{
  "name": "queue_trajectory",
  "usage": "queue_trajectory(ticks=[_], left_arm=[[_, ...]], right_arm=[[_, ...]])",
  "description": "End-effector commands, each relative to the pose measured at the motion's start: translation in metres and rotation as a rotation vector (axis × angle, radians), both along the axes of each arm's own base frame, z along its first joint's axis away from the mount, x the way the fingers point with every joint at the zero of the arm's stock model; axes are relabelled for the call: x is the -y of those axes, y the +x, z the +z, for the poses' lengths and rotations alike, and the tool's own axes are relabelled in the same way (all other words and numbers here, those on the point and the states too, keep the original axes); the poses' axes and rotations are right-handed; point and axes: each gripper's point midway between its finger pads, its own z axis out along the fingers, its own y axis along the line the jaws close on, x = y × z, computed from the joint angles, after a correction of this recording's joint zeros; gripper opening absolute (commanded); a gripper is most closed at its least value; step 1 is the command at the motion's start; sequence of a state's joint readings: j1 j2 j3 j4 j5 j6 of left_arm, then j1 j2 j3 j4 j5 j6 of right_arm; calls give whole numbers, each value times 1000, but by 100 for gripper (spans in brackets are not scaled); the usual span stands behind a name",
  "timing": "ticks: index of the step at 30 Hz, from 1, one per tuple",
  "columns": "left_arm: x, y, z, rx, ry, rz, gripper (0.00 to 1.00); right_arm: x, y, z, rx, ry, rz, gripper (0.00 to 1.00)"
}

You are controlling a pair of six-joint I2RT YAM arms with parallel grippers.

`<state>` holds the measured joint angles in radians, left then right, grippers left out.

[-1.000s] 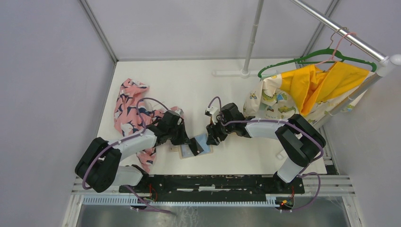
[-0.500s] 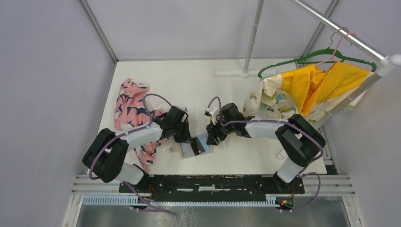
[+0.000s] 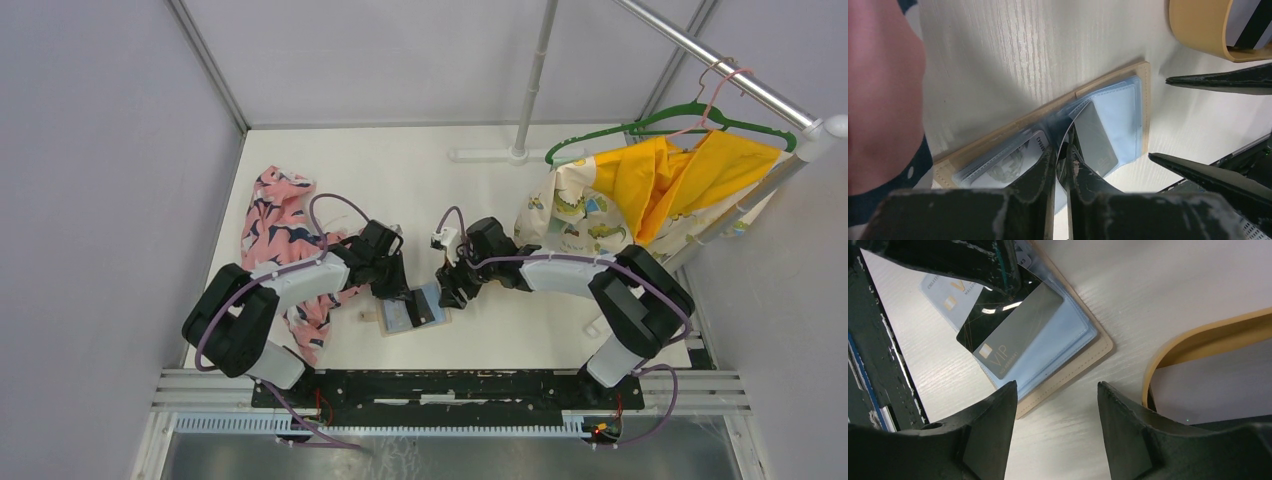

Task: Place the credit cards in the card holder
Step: Insert the credit card into the card holder.

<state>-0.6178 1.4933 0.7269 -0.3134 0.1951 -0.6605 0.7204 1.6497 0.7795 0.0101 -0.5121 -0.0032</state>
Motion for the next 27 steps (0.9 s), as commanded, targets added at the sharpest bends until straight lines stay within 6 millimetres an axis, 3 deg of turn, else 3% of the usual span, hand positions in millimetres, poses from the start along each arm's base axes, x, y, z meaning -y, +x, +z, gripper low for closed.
queue_trajectory(ticks=[1,4,8,10,13,14,17,20,23,27], left_arm=[[-20,-13,-21,-25,116,-49,19],[-20,-11,-19,-13,117,-46,22],[-20,-10,-18,-4,118,-44,23],[-20,-9,-17,1,117,-44,23],[-20,-8,-16,7,117,-45,24],[-20,-8,-16,7,117,-46,25],[-20,-8,-16,6,115,-47,25],[-19,-8,-15,7,111,-49,25],[-18,-8,-15,6,108,-52,25],[-17,-8,-13,9,103,-56,25]], right_arm=[[-7,3,31,147,35,104,65],[-13,-7,37,222,26,190,63],[-22,-20,46,376,7,342,52],[-32,-33,55,493,19,460,41],[-49,-65,65,709,42,750,11],[-53,-73,66,766,41,823,8],[-70,-80,66,943,14,950,6],[-95,-73,75,1056,-18,984,5],[-117,-64,71,1067,-83,982,5],[-131,-55,65,1080,-139,957,5]])
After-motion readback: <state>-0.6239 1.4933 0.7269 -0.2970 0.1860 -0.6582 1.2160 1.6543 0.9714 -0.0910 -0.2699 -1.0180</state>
